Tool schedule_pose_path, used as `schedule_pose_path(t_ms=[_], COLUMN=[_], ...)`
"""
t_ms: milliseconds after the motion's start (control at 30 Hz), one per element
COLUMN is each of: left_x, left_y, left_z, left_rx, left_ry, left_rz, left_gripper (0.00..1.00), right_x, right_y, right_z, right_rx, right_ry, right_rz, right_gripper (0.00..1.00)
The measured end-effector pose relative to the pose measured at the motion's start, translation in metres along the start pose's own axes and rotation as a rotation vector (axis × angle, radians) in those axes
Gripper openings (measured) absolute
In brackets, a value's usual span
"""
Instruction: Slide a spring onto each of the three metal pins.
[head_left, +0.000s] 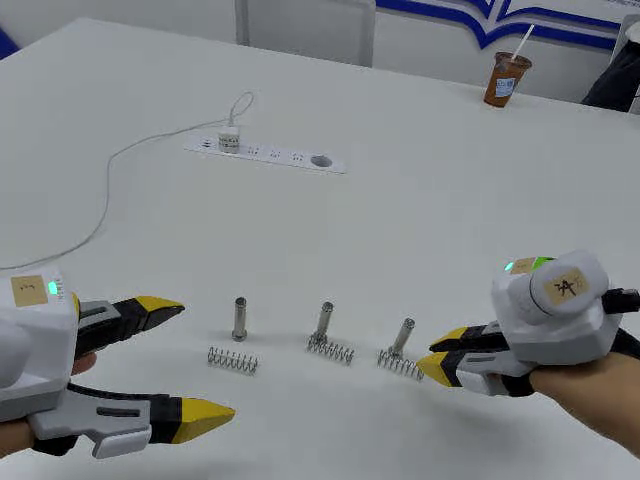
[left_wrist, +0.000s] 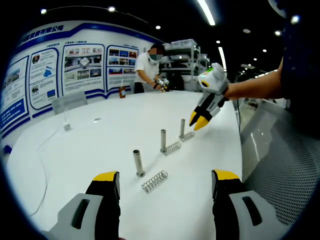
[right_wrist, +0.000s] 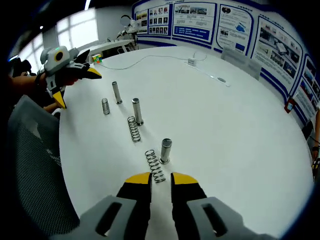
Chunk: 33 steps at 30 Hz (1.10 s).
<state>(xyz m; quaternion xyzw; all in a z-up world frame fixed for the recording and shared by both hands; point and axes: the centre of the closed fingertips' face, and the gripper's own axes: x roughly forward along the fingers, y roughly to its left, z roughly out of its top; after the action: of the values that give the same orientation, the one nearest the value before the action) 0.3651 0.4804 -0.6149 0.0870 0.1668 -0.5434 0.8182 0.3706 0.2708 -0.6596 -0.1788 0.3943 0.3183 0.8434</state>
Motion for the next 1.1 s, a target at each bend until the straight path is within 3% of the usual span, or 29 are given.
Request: schedule_pose_path(t_ms=[433,1100], left_x=[-0.002,-0.002], left_y=[-0.002,-0.008], left_z=[-0.001,-0.002], left_rx=[-0.004,-0.002], left_ry=[0.007,0.011], left_rz=[0.006,0.001], left_gripper=[0.76,0.76], right_x=[0.017,0.022], right_y=[0.005,0.008], right_z=[-0.008,-0.013], right_rx=[-0.114,-0.173], right_ry=[0.059,0.085], right_rz=[0.11,0.152], right_gripper=[0.16,0.12])
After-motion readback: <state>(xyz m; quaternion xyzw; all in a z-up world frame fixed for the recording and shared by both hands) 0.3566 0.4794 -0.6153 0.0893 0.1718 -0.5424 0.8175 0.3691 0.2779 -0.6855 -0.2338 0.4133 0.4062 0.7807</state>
